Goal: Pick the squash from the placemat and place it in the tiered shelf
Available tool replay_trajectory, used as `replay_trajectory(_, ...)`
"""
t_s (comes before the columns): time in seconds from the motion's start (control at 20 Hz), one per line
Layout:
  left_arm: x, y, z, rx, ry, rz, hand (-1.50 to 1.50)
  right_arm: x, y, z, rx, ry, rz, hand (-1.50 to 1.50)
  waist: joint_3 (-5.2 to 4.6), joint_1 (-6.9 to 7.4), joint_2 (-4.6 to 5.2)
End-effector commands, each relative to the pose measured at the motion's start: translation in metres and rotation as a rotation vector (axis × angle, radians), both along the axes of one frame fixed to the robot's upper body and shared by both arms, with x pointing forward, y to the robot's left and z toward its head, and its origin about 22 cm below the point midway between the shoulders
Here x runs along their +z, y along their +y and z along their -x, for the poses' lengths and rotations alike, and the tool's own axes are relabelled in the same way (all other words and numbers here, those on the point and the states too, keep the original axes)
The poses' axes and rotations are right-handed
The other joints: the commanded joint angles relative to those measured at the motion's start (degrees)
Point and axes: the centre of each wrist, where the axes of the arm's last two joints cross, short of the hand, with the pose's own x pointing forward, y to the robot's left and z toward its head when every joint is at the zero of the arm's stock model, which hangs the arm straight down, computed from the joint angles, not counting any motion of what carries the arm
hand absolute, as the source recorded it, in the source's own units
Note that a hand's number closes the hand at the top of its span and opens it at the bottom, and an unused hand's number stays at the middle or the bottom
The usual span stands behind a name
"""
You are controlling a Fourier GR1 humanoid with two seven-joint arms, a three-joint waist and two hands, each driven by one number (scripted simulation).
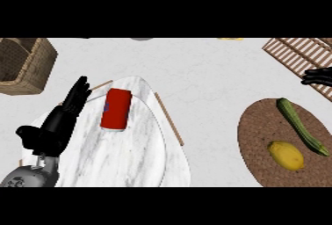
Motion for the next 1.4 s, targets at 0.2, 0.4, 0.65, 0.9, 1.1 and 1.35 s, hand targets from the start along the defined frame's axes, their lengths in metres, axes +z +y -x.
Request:
replay_trajectory(0.2, -0.003, 0.006, 0.002, -0.003, 0.032, 0.013, 0.00, 0.060, -0.004, -0.001, 0.229, -0.123, 0.143, -1.50, 0.01, -0.49, -0.56)
replay_trajectory(0.4, 0.005, 0.014, -0.005, -0.003, 0.009, -0.005, 0.00, 0.070, 0.013, -0.003, 0.264, -0.149, 0.241, -1.50, -0.05, -0.27, -0.35)
replay_trajectory(0.65, 0.004, 0.010, 0.001, 0.000, 0.022, 0.012, 0.00, 0.060, 0.031, 0.001, 0.314, -0.148, 0.329, -1.50, -0.06, -0.56, -0.71)
replay_trajectory(0.9, 0.013, 0.013, -0.003, 0.017, 0.017, -0.007, 0.00, 0.061, 0.052, 0.007, 0.333, -0.232, 0.467, -1.50, -0.03, -1.24, -0.83)
replay_trajectory(1.1, 0.006, 0.009, -0.001, 0.010, 0.033, 0.019, 0.00, 0.051, 0.049, 0.008, 0.304, -0.286, 0.545, -1.50, -0.04, -0.76, -0.39)
replay_trajectory(1.35, 0.010, 0.016, 0.001, 0.012, 0.003, 0.016, 0.00, 0.012, 0.048, 0.009, 0.348, -0.337, 0.586, -1.50, -0.31, -0.69, -0.76)
